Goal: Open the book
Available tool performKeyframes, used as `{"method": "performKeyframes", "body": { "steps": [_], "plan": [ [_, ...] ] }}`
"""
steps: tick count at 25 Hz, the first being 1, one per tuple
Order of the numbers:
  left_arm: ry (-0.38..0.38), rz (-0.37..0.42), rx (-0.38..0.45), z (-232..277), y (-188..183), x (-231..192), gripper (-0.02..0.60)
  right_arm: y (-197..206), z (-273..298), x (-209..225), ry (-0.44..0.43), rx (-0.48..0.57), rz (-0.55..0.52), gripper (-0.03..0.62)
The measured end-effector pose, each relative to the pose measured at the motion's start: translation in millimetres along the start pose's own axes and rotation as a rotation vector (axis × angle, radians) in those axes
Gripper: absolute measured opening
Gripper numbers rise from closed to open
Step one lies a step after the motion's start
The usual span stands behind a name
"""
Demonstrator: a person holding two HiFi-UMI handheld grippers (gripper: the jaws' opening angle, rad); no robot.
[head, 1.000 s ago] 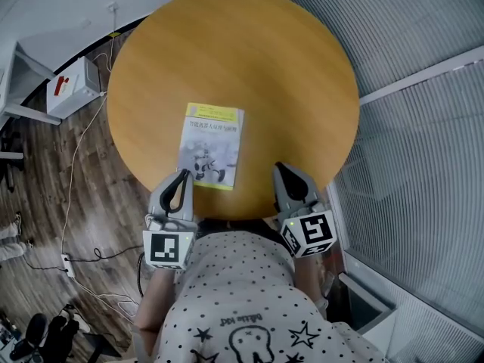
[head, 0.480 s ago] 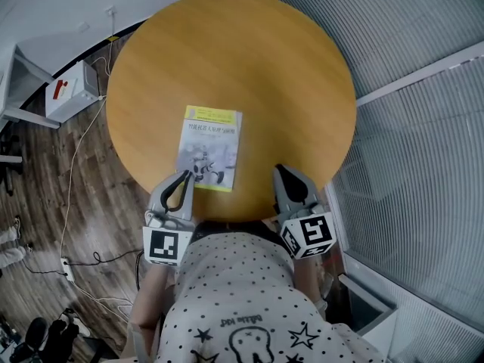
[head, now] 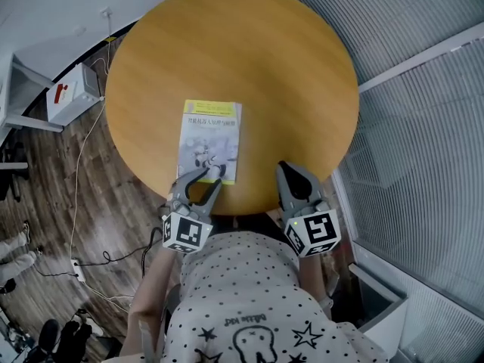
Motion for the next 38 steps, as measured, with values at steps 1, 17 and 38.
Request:
{"method": "performKeyframes", "body": {
  "steps": [1, 17, 38],
  "plan": [
    [0.029, 0.028, -0.019, 4, 5, 7, 0.161, 1, -2, 1, 0.005, -0.001, 0.002, 0.005],
    [0.289, 0.174, -0.267, 57, 73, 53, 0.190, 12, -32, 12, 0.097, -0.002, 0.044, 0.005],
    [0.265, 0.022, -0.273, 58, 66, 35, 0.202, 14, -36, 18, 0.109, 0.004, 0.048, 0.005]
  ]
}}
Point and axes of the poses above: the fingertips, and each gripper's own axes: z forward along the fingers, x to its right, y out of its underside, the point moved 5 cm from there along -z, backward along the fingers, and after that the axes turned 4 degrees about x, right-handed, at the moved point
